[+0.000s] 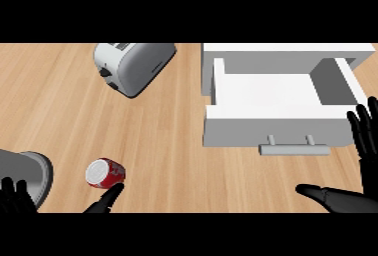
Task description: Pick up the can, place it into the drawer and close the drawer
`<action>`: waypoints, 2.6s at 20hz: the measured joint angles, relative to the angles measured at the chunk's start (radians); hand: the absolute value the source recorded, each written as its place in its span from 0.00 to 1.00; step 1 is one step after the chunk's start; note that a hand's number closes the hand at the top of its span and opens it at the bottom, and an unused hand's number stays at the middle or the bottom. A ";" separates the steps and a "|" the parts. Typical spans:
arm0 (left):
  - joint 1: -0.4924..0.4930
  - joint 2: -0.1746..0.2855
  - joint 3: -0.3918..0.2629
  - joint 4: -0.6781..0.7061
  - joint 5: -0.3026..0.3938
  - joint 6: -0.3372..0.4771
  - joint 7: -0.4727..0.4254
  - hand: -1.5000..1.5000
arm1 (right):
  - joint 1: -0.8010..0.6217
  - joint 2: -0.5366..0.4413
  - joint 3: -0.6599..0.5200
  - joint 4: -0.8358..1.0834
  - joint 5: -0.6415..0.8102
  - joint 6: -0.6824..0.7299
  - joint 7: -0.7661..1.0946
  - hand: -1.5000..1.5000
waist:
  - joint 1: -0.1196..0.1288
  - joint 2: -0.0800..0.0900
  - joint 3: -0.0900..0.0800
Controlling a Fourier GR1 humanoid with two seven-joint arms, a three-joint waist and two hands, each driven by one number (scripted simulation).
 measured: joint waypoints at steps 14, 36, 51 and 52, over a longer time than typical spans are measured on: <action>-0.101 0.013 0.005 0.317 0.186 0.158 -0.140 0.00 | 0.042 -0.014 -0.061 -0.039 -0.042 0.044 -0.017 0.00 | -0.001 -0.001 -0.002; -0.121 0.000 0.178 0.765 1.078 0.102 -1.004 0.00 | 0.097 -0.018 -0.137 -0.146 -0.099 0.098 0.046 0.00 | 0.003 -0.002 -0.002; -0.268 0.002 0.338 1.155 1.372 -0.133 -1.318 0.00 | 0.025 -0.024 -0.167 -0.129 -0.089 0.102 0.101 0.00 | 0.000 0.000 -0.001; -0.290 0.004 0.346 1.169 1.369 -0.135 -1.311 0.00 | 0.030 -0.017 -0.161 -0.138 -0.081 0.101 0.102 0.00 | -0.001 0.000 -0.001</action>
